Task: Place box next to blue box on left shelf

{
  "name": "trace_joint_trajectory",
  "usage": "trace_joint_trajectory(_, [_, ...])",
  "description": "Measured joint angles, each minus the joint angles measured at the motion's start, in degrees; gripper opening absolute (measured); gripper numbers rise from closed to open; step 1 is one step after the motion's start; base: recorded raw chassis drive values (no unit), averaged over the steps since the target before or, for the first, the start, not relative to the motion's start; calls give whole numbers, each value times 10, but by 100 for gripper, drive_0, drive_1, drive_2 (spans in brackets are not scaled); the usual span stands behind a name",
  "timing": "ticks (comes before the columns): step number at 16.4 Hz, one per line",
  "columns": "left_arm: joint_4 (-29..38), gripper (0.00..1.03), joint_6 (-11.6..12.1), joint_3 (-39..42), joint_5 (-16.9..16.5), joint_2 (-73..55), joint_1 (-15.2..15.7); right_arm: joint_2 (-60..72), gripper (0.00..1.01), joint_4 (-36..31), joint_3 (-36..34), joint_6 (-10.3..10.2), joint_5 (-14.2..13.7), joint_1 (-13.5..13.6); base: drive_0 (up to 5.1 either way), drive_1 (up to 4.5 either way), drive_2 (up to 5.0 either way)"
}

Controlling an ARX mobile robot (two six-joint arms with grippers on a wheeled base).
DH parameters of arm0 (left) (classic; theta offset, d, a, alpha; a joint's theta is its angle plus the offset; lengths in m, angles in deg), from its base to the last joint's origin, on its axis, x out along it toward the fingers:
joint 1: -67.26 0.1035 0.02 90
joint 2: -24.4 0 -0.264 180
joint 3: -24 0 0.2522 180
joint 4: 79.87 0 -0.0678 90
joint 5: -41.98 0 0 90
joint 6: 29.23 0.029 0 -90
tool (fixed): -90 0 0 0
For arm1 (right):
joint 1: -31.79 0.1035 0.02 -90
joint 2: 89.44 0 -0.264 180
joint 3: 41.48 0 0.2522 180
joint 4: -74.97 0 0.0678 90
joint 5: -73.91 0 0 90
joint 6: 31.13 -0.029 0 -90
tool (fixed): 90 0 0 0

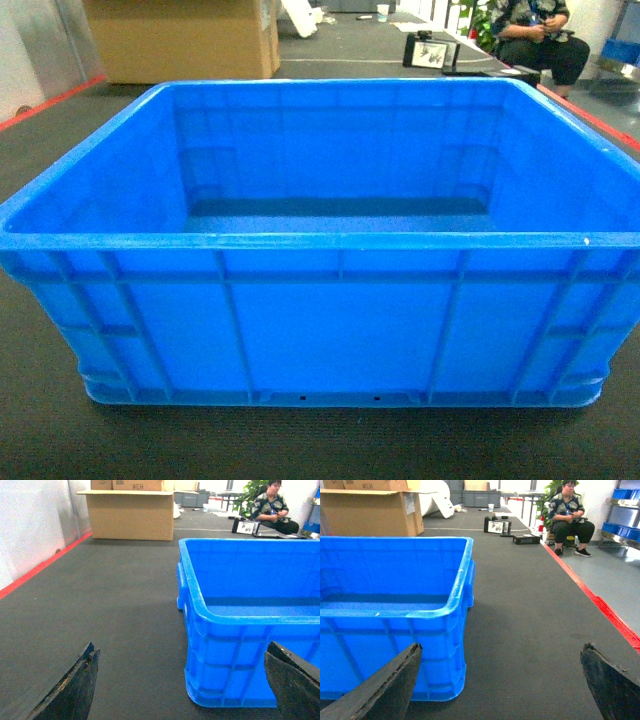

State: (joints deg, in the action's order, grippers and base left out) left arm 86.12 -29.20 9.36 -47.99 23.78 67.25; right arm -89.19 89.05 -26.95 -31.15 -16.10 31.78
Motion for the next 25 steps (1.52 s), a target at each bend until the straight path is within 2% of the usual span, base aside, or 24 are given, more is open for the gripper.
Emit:
trace_joint_trajectory(17, [0,98,0,0,0,0,0,0,98,0,0,0,0,0,0,0,0])
trace_joint_trajectory(18, [-40,98,-17,-9,85,-17,-35,0,98,0,0,0,0,0,0,0,0])
trace_joint_trajectory(19, [-46,98,-34,-19,195,-63,-89,20,98,64,17,-22,-78,31,0,0,0])
trace_joint_trajectory(20, [-46,98,-42,-19,263,-76,-104,81,98,110,41,-50,-178,85,0,0,0])
trace_joint_trajectory(21, [-44,98,-46,-20,316,-75,-98,115,98,125,45,-75,-260,115,0,0,0])
trace_joint_trajectory(22, [-32,98,-52,-20,348,-76,-97,124,98,115,44,-91,-322,113,0,0,0])
trace_joint_trajectory(23, [5,98,-51,-20,330,-112,-95,148,98,79,54,-97,-326,99,0,0,0])
trace_joint_trajectory(24, [73,98,-41,-30,296,-190,-81,212,98,20,86,-95,-308,81,0,0,0])
trace_joint_trajectory(25, [136,98,-34,-64,274,-270,-61,280,98,-30,129,-89,-287,75,0,0,0])
